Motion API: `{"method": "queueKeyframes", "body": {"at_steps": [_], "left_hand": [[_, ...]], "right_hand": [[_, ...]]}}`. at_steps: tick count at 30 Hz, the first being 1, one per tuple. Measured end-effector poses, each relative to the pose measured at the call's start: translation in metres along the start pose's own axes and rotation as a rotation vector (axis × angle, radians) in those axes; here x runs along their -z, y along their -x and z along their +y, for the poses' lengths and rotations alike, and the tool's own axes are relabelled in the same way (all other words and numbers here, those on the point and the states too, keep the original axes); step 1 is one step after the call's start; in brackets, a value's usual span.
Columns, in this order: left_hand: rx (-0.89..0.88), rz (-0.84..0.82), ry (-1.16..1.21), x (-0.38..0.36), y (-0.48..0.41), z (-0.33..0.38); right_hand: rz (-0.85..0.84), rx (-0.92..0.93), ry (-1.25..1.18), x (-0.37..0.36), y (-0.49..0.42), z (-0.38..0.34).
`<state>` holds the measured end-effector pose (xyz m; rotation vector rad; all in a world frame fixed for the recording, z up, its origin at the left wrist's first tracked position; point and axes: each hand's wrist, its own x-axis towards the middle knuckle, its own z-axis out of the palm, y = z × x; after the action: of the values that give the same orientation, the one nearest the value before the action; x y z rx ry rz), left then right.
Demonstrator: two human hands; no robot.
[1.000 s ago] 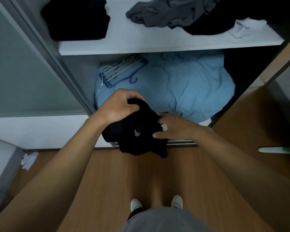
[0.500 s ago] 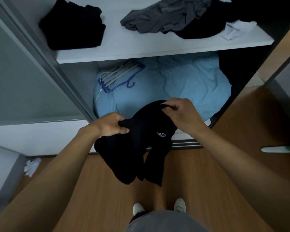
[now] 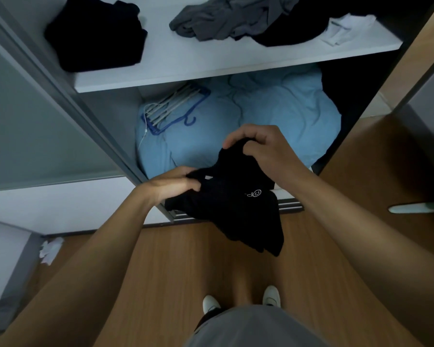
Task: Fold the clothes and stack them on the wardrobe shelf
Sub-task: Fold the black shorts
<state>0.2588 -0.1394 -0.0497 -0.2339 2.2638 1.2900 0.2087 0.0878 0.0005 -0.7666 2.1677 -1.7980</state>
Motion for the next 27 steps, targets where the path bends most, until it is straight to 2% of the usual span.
{"method": "queueKeyframes", "body": {"at_steps": [4,7,9,11,14,16,21,27], "left_hand": [[-0.066,0.210,0.170,0.003,-0.006,0.009],[-0.162,0.303,0.115,0.008,-0.007,0.018],[-0.206,0.304,0.072,0.011,-0.007,0.022],[-0.224,0.289,0.019,0.012,-0.005,0.023],[-0.225,0.351,-0.037,0.015,-0.004,0.018],[-0.234,0.413,-0.057,0.021,-0.004,0.010],[-0.194,0.458,-0.115,0.028,-0.002,-0.016],[-0.019,0.440,-0.027,0.035,0.001,-0.047]], "right_hand": [[0.003,-0.196,-0.065,0.011,0.002,0.022],[0.070,-0.237,0.134,0.012,0.009,0.047],[0.050,-0.270,0.294,0.014,0.010,0.060],[-0.063,-0.313,0.420,0.018,0.011,0.069],[-0.314,-0.345,0.468,0.020,0.018,0.076],[-0.340,-0.317,0.493,0.018,0.021,0.079],[-0.019,-0.195,0.301,0.007,0.020,0.073],[-0.044,-0.235,0.009,-0.004,0.026,0.061]]}}
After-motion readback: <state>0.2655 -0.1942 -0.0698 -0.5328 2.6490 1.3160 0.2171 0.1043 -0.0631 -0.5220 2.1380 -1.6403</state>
